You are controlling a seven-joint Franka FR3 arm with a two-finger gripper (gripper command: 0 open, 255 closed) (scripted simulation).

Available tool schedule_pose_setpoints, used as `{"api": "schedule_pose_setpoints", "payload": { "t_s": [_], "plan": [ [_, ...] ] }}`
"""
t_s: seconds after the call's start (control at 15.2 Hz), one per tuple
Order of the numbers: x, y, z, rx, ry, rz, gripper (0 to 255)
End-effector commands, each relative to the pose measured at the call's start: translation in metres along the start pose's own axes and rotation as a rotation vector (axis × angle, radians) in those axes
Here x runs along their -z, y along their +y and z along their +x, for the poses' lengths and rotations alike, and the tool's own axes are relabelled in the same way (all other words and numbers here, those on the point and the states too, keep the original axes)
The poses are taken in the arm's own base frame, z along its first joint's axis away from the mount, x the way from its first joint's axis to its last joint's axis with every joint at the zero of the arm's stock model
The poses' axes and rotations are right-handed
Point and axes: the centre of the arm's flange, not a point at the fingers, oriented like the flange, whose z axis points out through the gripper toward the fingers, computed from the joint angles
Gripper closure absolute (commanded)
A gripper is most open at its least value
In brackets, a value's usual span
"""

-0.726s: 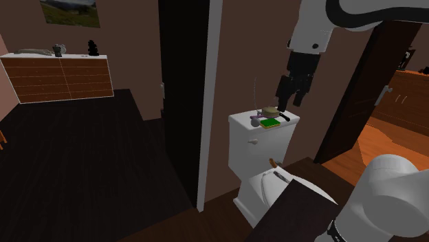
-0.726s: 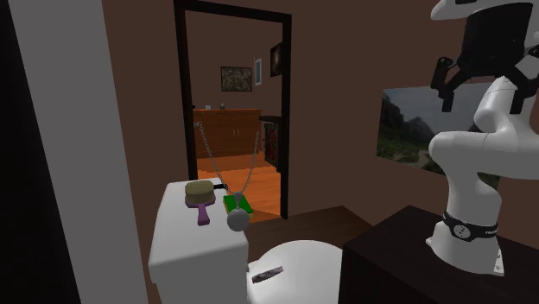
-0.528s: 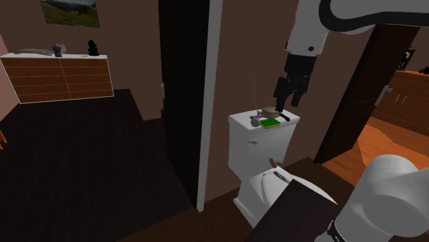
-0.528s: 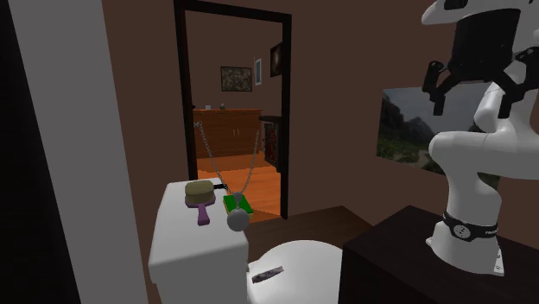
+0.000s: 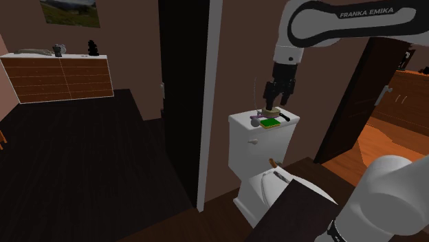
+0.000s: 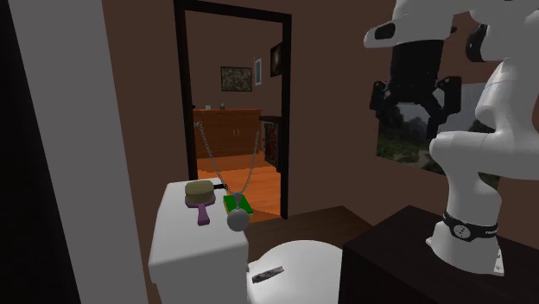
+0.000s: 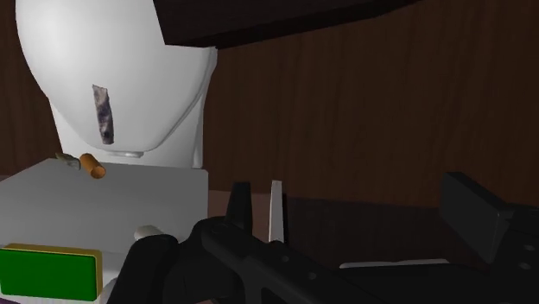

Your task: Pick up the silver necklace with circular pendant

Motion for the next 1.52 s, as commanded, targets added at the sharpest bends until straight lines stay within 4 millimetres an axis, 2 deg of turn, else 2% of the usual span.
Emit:
{"api": "schedule_pose_setpoints", "payload": {
  "t_s": [0.0,1.45],
  "plan": [
    [-0.007,0.014,0.020,-0.007,-0.007,-0.006,0],
    [-0.107,0.196,0.227,-0.082,-0.082,-0.068,0]
  ]
}}
